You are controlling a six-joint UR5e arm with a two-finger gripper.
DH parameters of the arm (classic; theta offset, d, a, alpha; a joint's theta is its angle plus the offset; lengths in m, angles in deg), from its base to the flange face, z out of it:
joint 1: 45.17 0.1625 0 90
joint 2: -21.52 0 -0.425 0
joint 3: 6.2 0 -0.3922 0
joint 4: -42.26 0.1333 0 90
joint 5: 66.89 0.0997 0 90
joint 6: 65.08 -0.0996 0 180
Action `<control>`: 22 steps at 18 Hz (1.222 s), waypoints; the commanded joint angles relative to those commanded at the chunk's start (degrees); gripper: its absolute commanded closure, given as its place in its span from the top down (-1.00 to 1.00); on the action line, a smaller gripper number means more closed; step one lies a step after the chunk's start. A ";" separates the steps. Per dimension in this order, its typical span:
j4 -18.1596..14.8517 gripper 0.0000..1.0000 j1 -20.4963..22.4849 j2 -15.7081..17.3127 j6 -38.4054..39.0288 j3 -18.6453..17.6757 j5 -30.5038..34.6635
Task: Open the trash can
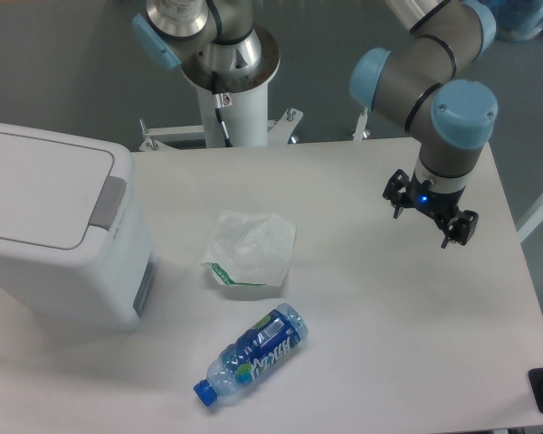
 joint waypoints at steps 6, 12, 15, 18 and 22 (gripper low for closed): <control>0.18 1.00 -0.35 0.79 -0.09 0.00 -1.48; 0.70 1.00 -0.35 2.72 1.75 -2.38 -3.69; 0.97 1.00 -1.49 5.09 10.52 -4.82 -6.66; 0.79 1.00 -2.63 7.46 11.95 -5.54 -8.61; -5.60 1.00 -6.41 11.24 15.28 -4.49 -11.67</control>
